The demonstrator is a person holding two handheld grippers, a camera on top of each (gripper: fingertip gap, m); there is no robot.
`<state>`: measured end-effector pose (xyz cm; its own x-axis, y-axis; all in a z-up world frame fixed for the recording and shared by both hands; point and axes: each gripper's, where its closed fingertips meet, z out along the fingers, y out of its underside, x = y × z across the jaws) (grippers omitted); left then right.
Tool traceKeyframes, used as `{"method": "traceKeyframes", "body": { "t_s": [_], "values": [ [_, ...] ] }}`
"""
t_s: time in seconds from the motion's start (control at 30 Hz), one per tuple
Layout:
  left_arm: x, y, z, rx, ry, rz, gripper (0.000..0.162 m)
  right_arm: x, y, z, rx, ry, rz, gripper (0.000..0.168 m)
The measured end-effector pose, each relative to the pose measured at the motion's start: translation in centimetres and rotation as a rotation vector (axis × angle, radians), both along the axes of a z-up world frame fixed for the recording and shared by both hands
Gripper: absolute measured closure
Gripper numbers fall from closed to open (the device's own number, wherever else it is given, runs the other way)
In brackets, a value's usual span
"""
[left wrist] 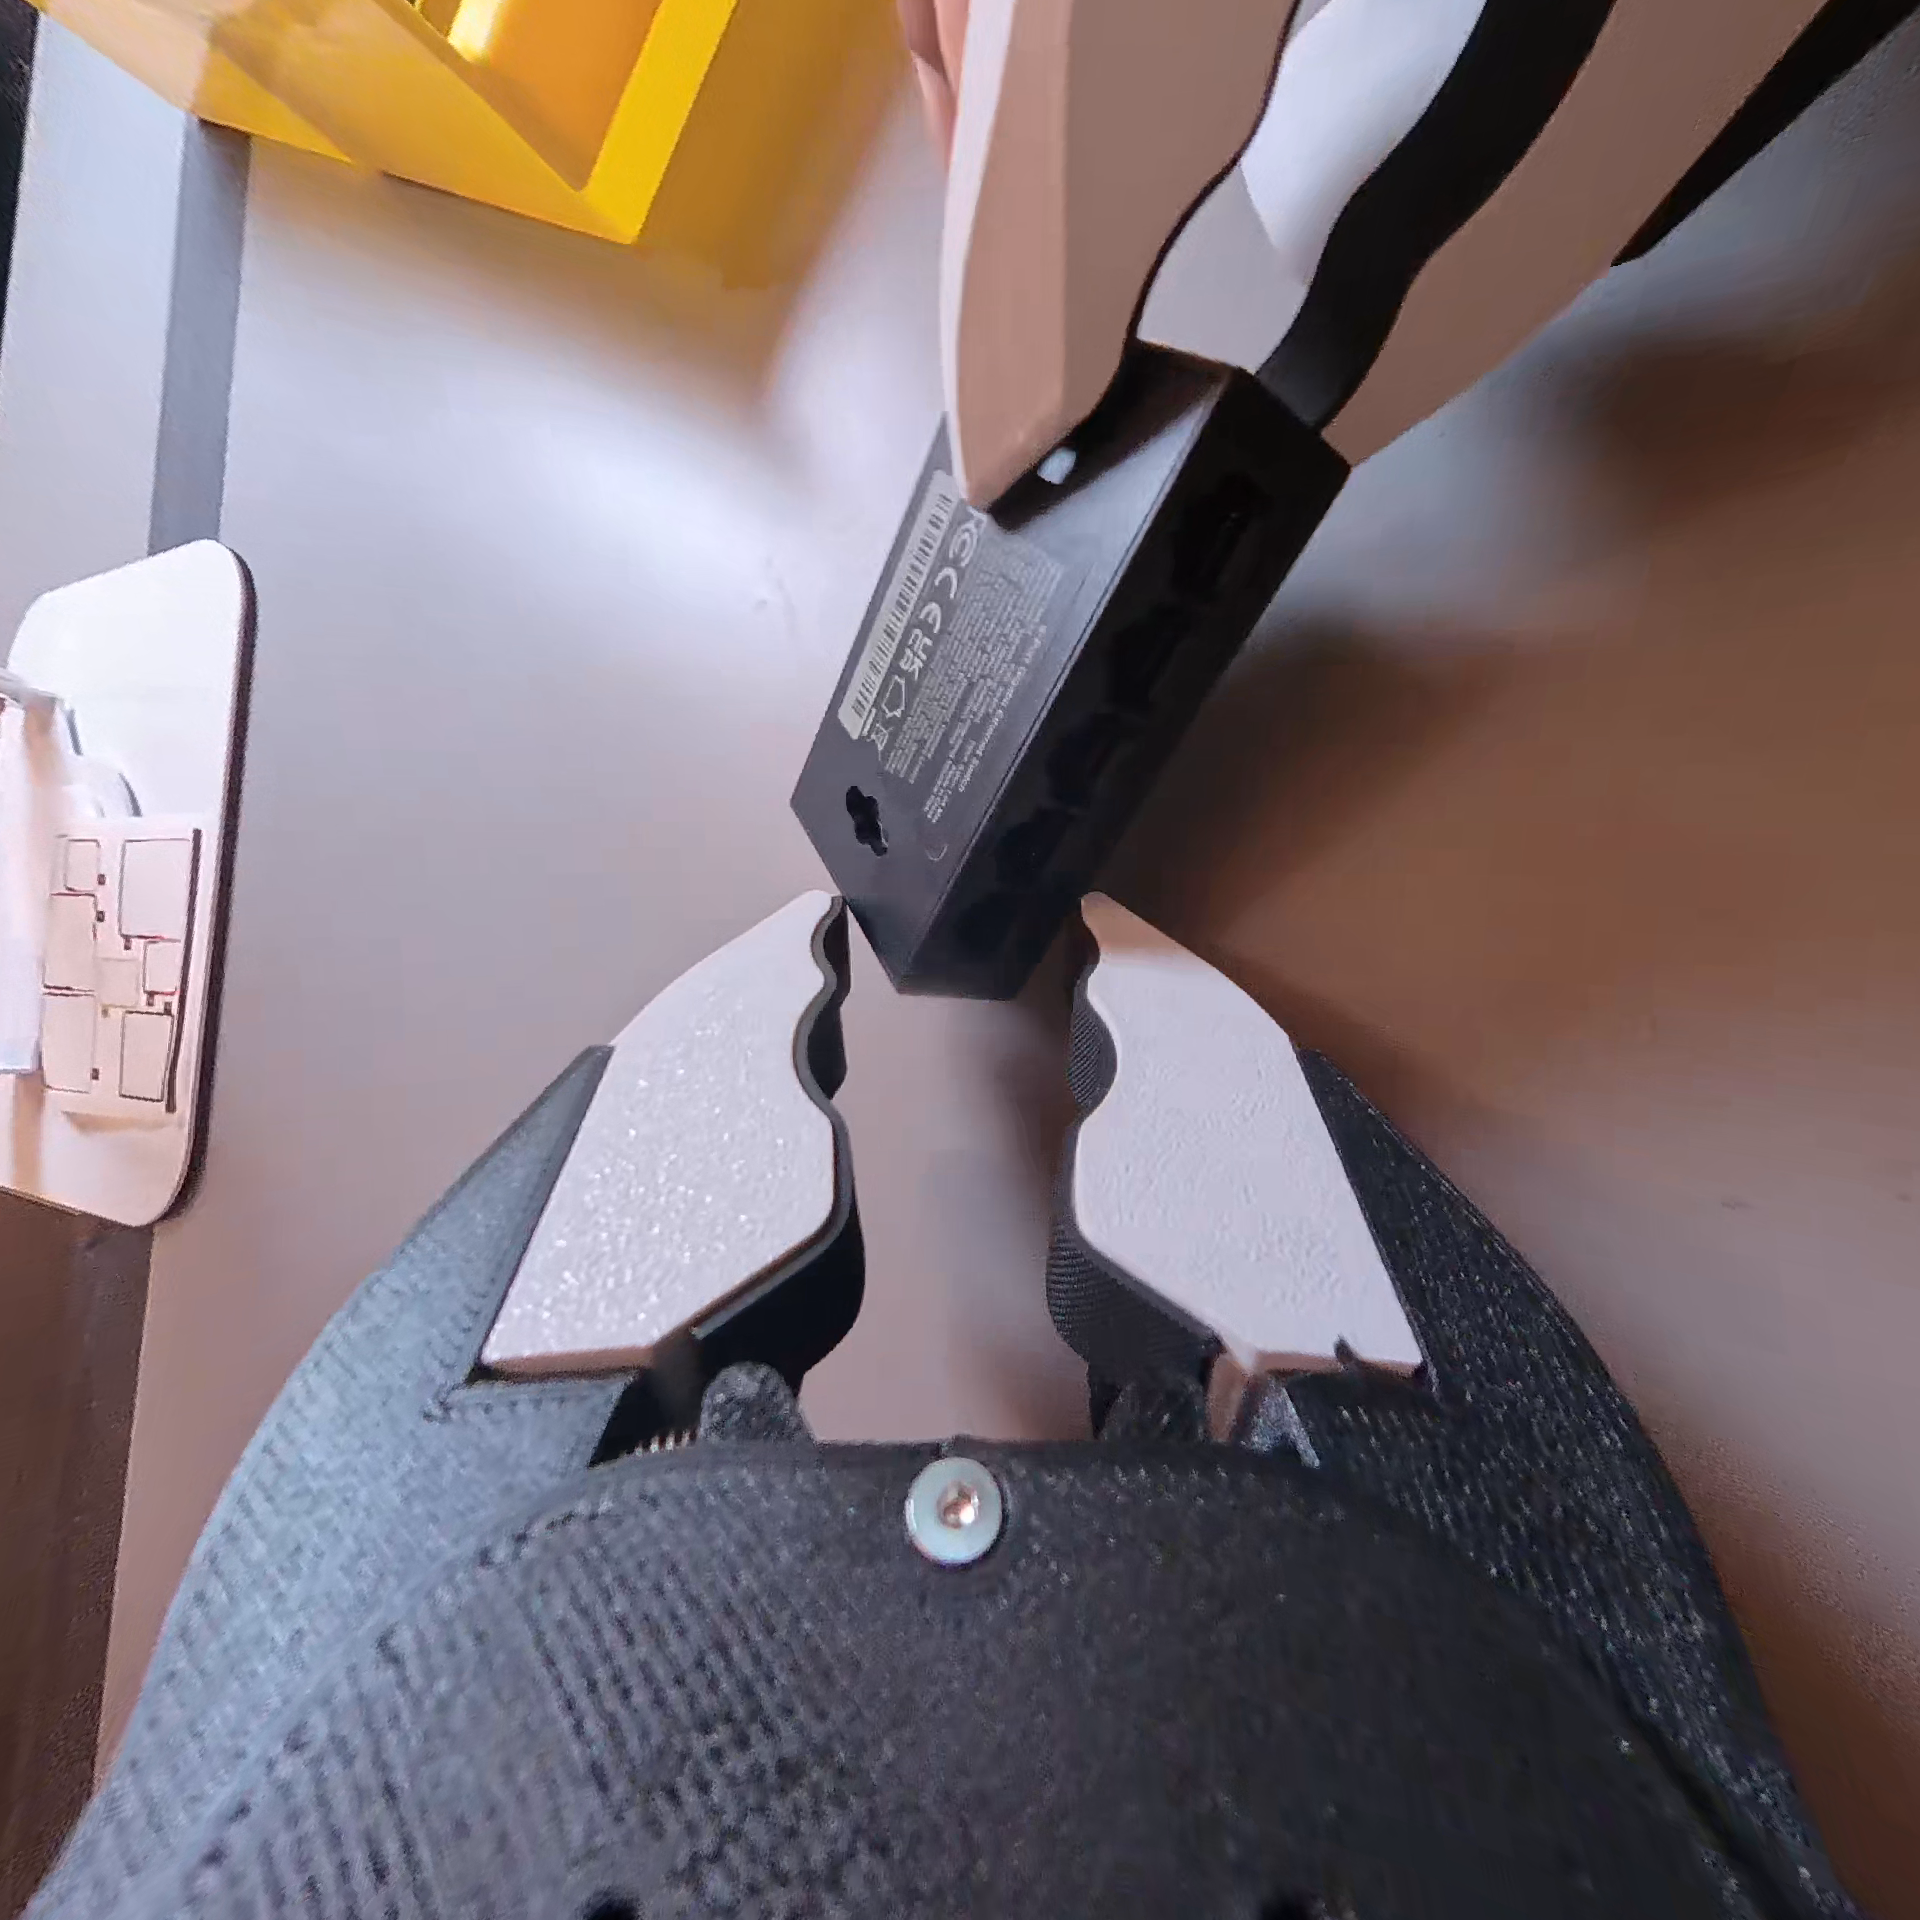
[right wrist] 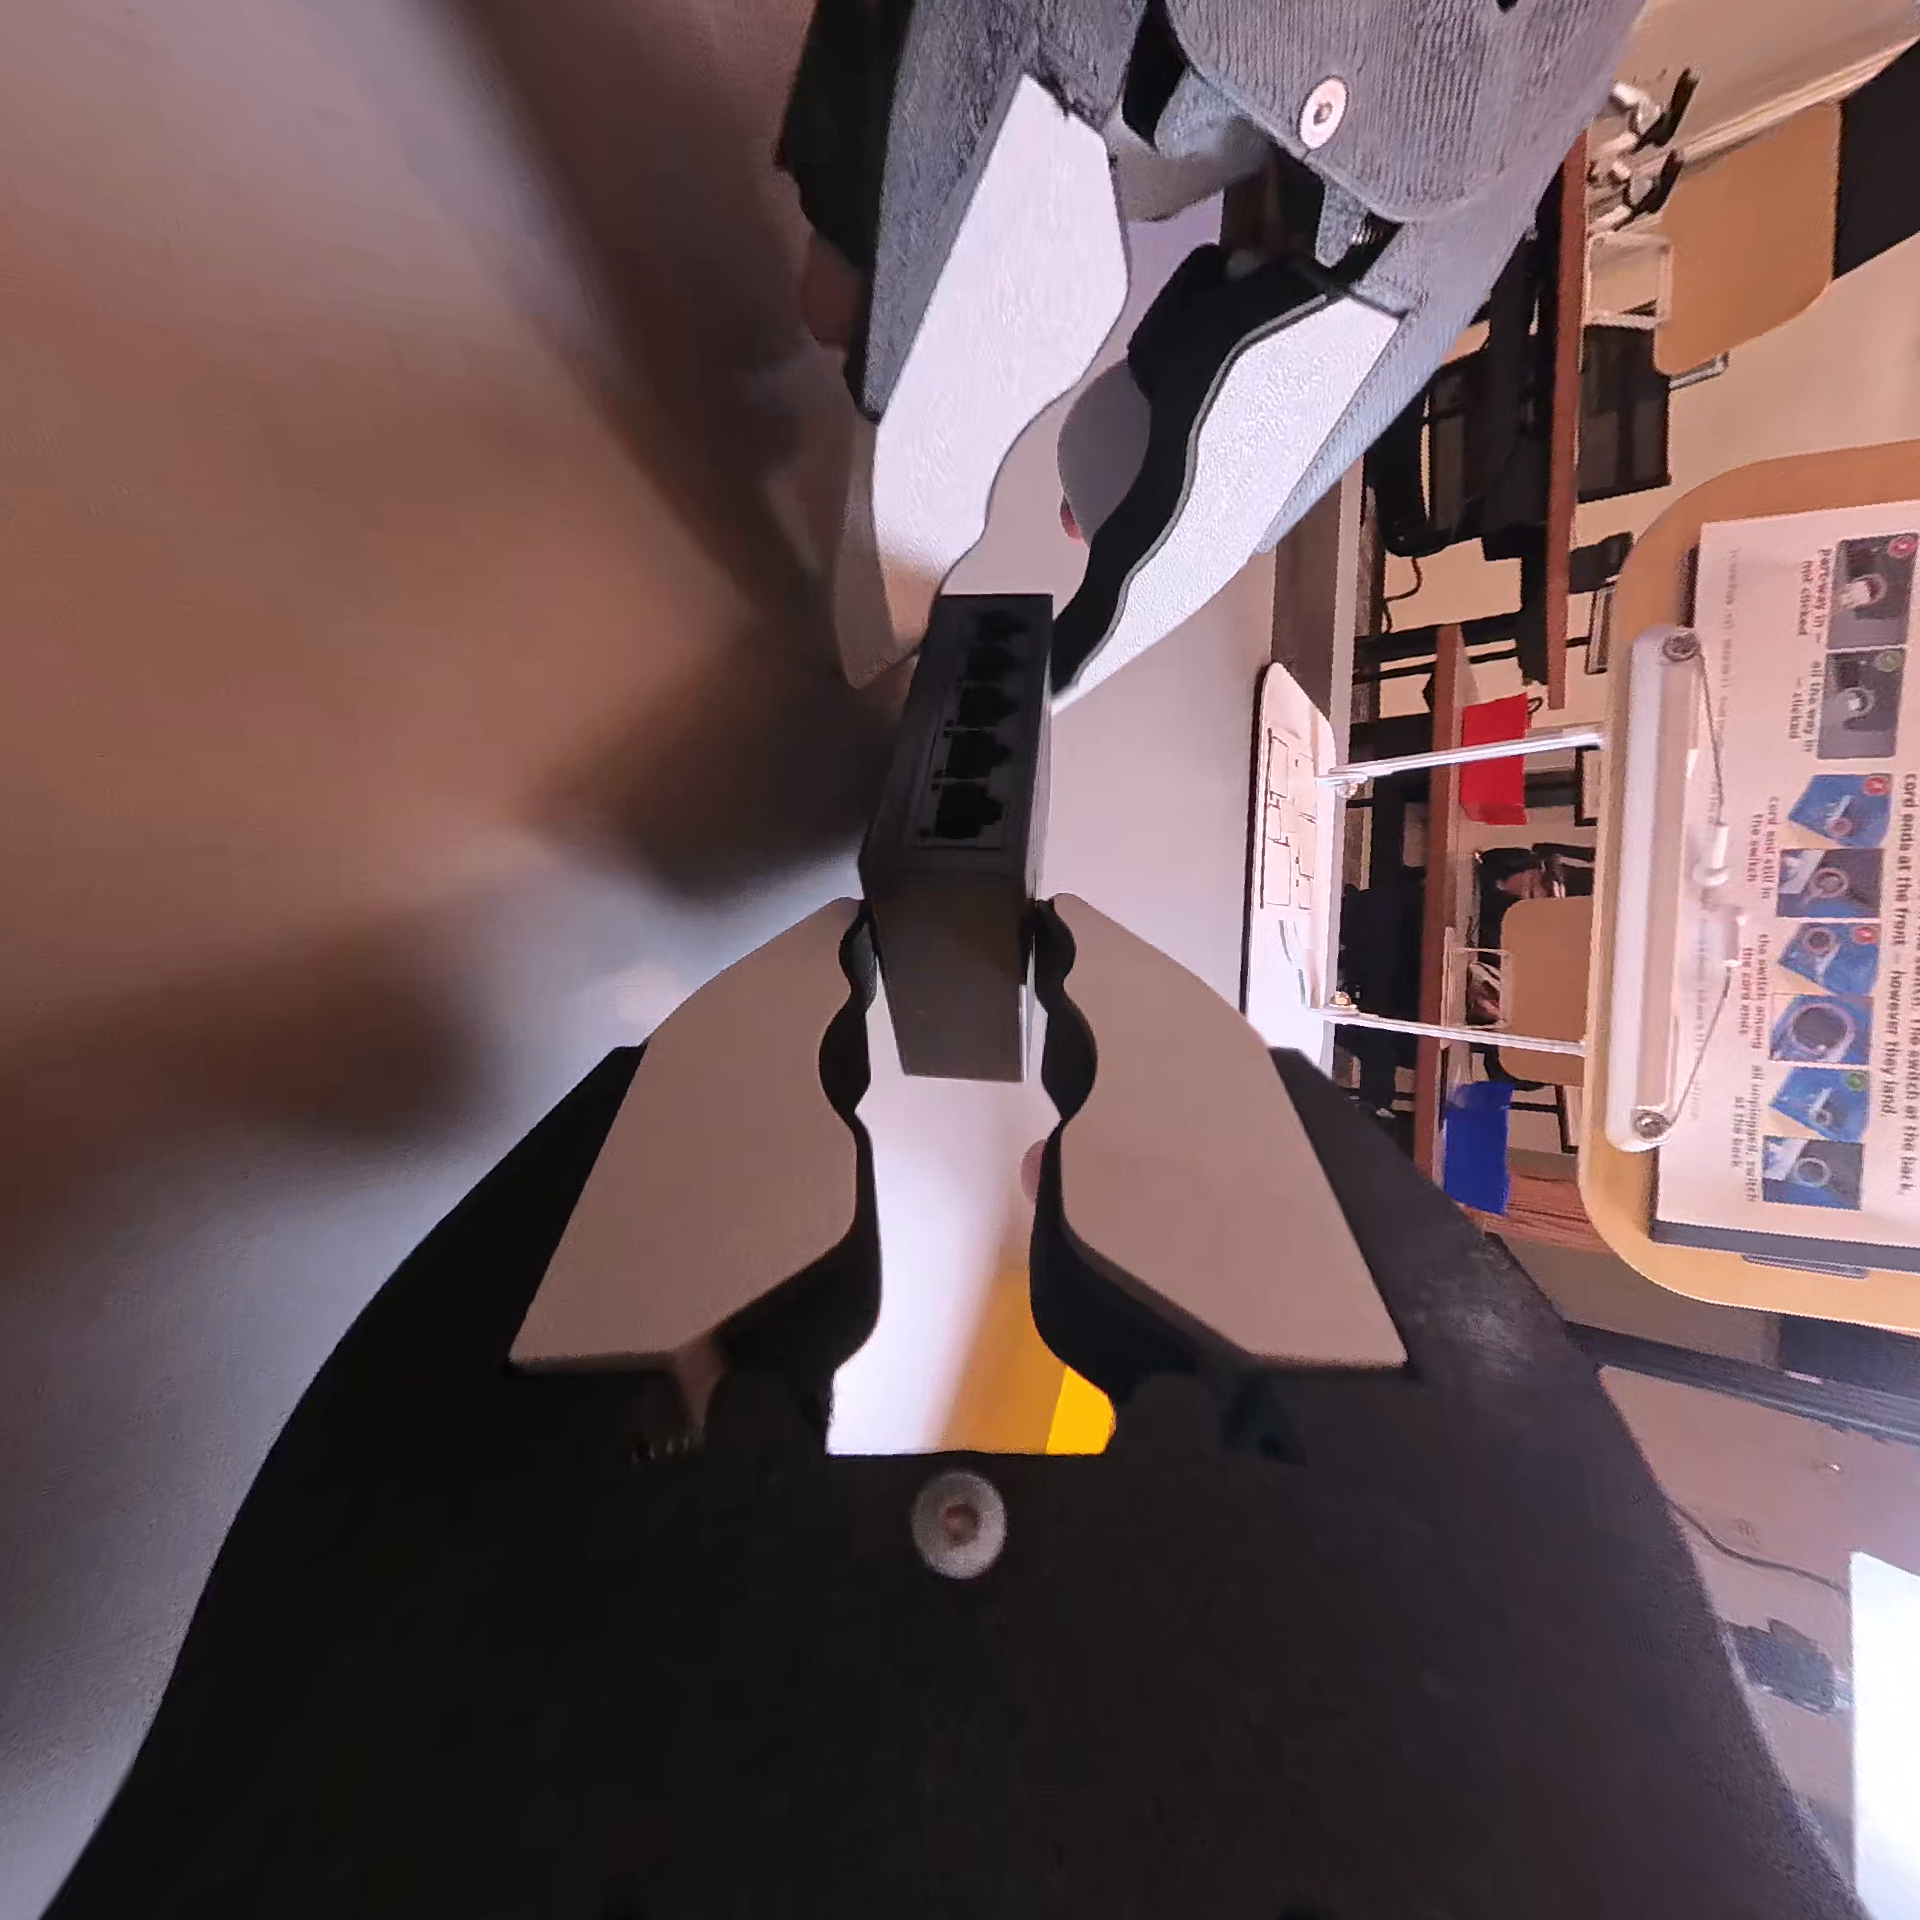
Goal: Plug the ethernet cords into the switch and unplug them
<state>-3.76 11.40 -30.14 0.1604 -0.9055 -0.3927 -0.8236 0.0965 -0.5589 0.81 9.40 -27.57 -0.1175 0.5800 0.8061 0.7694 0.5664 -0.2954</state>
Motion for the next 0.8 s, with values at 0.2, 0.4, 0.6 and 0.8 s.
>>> {"method": "traceKeyframes", "body": {
  "t_s": [0.2,0.4,0.6,0.8],
  "values": [
    [0.2,-0.2,-0.1,0.011,-0.007,-0.023,0.127,-0.4,-1.6,-0.5,-0.082,-0.018,0.052,0.133],
    [0.2,-0.9,-0.3,-0.124,-0.052,-0.029,0.122,-0.3,-2.7,-1.6,-0.261,-0.01,0.069,0.13],
    [-1.3,-1.6,0.5,-0.194,-0.105,0.004,0.114,0.1,-2.3,-2.0,-0.342,-0.001,0.043,0.131],
    [-4.1,-1.7,4.6,-0.139,-0.257,0.098,0.117,0.7,-2.2,0.5,-0.52,0.178,0.028,0.129]
  ]
}}
